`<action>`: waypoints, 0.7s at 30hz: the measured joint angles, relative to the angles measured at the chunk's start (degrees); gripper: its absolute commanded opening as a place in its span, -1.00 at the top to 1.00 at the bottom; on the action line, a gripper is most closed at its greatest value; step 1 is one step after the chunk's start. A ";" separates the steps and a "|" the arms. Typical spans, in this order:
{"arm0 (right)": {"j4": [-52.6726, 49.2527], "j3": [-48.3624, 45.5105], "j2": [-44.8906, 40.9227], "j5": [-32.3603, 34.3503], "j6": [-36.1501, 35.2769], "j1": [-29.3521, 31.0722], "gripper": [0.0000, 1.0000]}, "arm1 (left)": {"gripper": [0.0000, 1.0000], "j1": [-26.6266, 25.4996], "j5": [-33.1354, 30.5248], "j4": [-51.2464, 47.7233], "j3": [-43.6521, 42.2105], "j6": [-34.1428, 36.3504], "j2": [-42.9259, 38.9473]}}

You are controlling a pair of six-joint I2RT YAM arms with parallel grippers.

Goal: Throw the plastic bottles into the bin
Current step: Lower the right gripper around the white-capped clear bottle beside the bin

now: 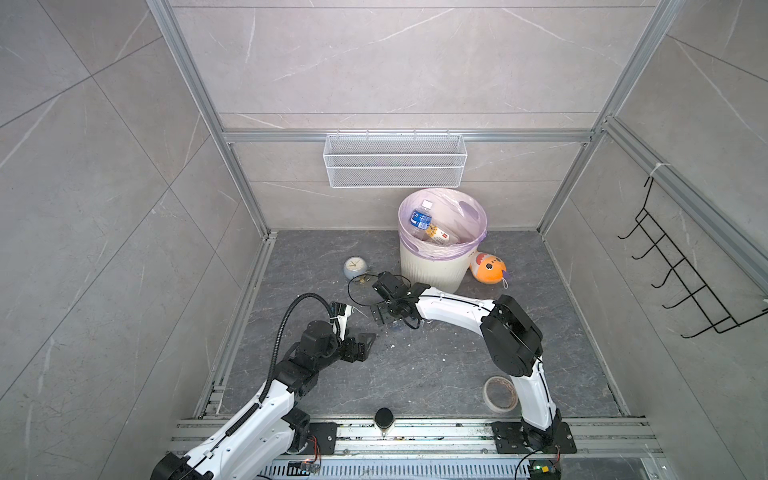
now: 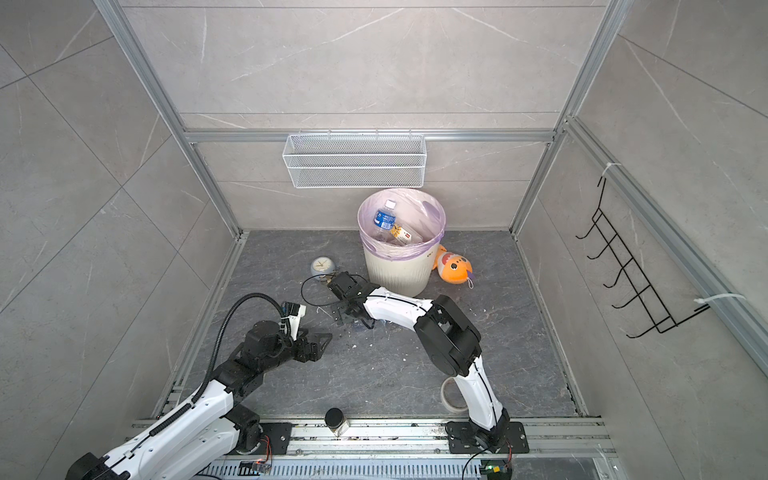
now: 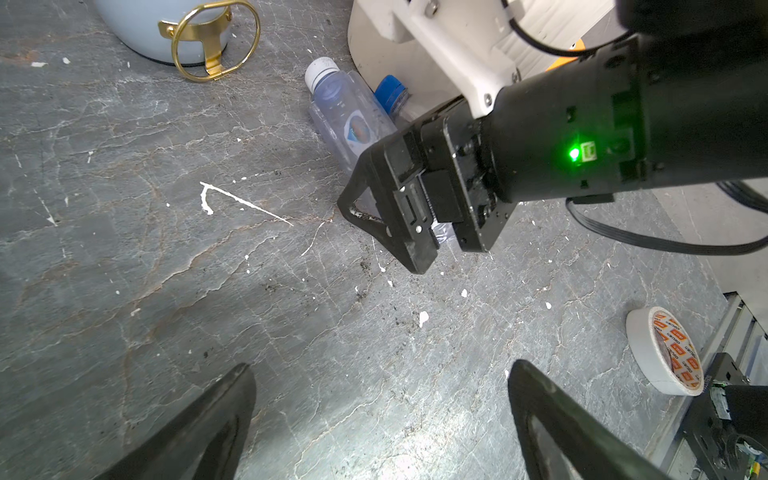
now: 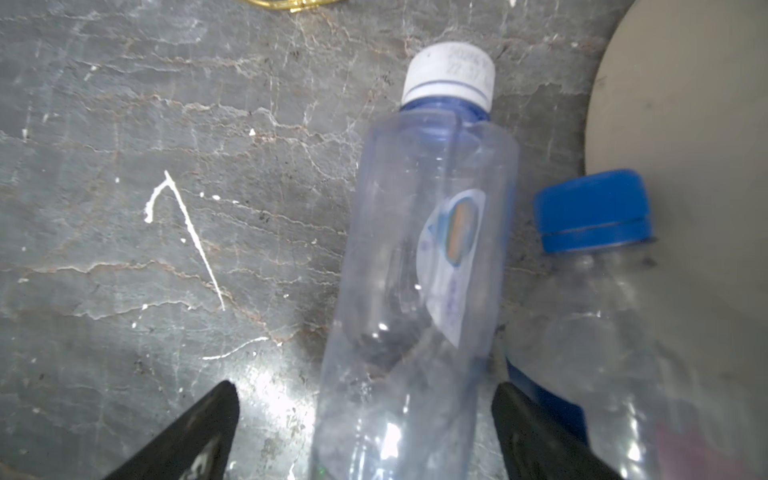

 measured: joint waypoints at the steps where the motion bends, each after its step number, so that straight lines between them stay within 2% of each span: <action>1: 0.07 0.17 0.20 -0.17 0.02 0.00 -0.87 | -0.93 0.00 0.00 0.00 0.00 0.00 0.00; 4: 0.04 0.44 0.68 -0.70 0.15 0.00 -0.77 | -0.93 0.00 0.00 0.00 0.00 0.00 0.00; 10: 0.07 0.85 1.99 -1.53 0.37 0.02 -0.42 | -0.93 0.00 0.00 0.00 0.00 0.02 0.00; 12: 0.07 0.83 2.12 -1.73 0.63 0.00 -0.38 | -0.94 0.00 0.00 0.00 0.00 0.02 0.00; 14: 0.59 0.61 2.08 -1.90 0.68 0.00 -0.26 | -0.94 0.00 -0.02 0.00 0.00 0.02 0.00; 18: 3.82 -3.34 0.31 -2.08 0.66 0.07 -0.07 | -0.94 0.00 -0.04 0.00 0.00 0.02 0.04; 21: 6.03 -8.31 -3.21 -2.10 0.83 0.28 -0.06 | -0.94 -0.02 -0.07 0.00 0.00 0.02 0.31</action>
